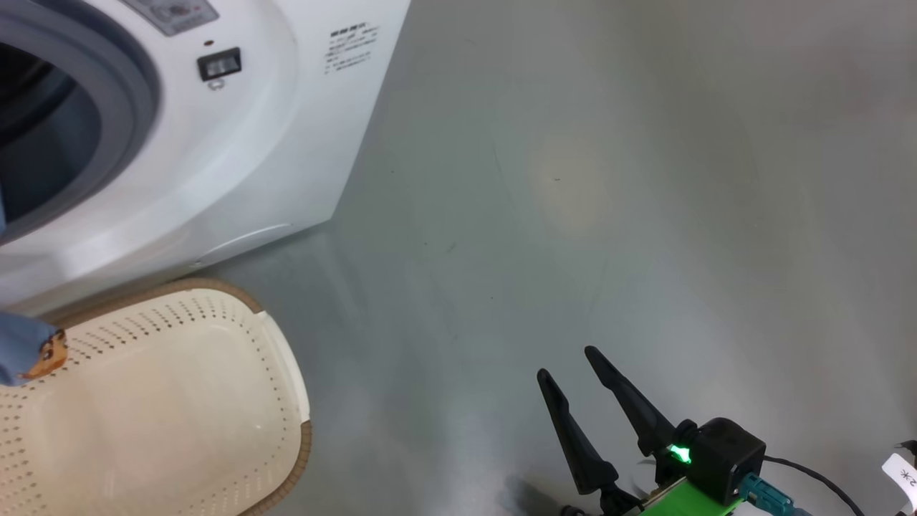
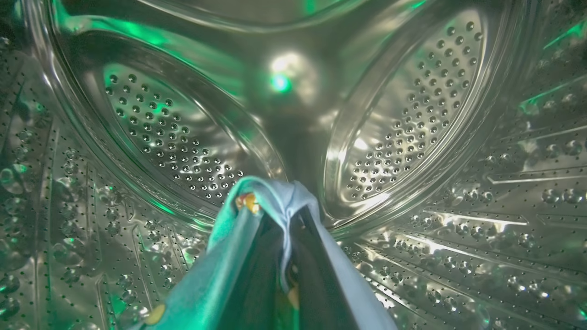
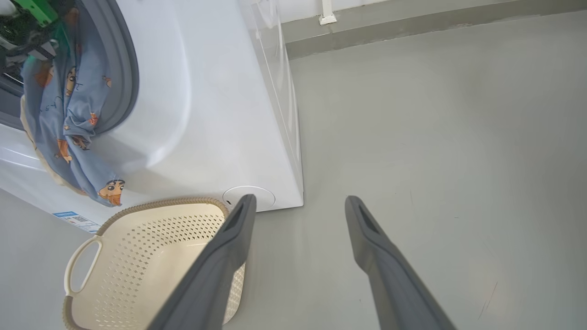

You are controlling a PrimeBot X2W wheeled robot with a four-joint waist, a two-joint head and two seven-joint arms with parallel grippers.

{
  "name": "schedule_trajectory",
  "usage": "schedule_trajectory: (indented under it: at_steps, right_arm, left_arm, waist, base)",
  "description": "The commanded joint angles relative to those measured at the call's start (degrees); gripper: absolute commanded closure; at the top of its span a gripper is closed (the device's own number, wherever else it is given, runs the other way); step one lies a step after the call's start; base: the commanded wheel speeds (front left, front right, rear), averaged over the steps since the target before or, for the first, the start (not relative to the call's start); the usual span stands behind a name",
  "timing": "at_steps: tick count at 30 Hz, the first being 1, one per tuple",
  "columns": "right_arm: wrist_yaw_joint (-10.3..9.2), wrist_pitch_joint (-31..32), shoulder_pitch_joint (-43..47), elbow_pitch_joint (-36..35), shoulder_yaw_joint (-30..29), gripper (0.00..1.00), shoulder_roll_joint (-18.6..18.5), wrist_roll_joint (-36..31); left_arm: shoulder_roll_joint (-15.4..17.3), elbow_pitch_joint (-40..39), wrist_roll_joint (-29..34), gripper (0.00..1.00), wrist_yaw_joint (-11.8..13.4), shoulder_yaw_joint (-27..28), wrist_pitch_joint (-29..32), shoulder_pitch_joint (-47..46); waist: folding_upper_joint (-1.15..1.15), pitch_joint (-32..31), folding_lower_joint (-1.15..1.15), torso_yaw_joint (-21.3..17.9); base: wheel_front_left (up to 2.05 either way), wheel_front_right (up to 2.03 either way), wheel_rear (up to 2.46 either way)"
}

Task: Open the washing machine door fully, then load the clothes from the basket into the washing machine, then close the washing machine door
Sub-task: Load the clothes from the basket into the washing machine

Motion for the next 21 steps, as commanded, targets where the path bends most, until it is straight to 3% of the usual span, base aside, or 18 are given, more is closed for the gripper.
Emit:
schedule_trajectory:
  at_steps: [1,4,6,7,8,9,21]
  right_arm:
    - [0.16,-0.28,0.44,-1.28,1.3,0.0,-0.52,0.34]
    - [0.16,-0.28,0.39,-0.86,1.39,0.0,-0.52,0.25]
    - [0.16,-0.28,0.41,-0.49,1.6,0.0,-0.52,0.14]
    - [0.16,-0.28,0.4,-0.37,1.6,0.0,-0.52,0.12]
    - [0.16,-0.28,0.33,-0.3,1.62,0.0,-0.52,0.14]
    - [0.16,-0.28,0.25,-0.07,1.69,0.0,-0.52,0.12]
    - [0.16,-0.28,-0.65,0.94,1.25,0.0,-0.52,-0.32]
  left_arm:
    - [2.86,-1.36,0.77,1.0,0.23,0.57,-0.36,-0.92]
    - [2.85,0.71,1.33,1.0,0.4,0.11,-0.36,-0.15]
    - [2.86,3.18,1.49,0.64,0.19,-0.27,-0.36,0.18]
    - [2.81,4.53,1.7,0.51,0.11,-0.65,-0.36,0.15]
    - [2.71,5.59,1.84,0.09,0.17,-0.92,-0.36,-0.04]
    - [2.26,7.93,1.81,0.0,0.4,-1.22,-0.25,-0.33]
    - [-0.84,15.65,0.4,0.0,1.33,-1.79,-0.28,-0.41]
  waist:
    - [0.0,0.28,0.0,-0.28]
    - [0.0,-0.36,0.0,-0.33]
    - [0.0,-1.07,0.0,-0.27]
    - [0.0,-1.41,0.0,-0.15]
    - [0.0,-1.69,0.0,0.01]
    - [0.0,-2.45,0.0,0.4]
    - [0.0,-5.67,0.0,3.11]
  base:
    - [0.0,0.0,0.0]
    - [0.0,0.0,0.0]
    - [0.0,0.0,0.0]
    - [0.0,0.0,0.0]
    - [0.0,0.0,0.0]
    - [0.0,0.0,0.0]
    - [0.0,0.0,0.0]
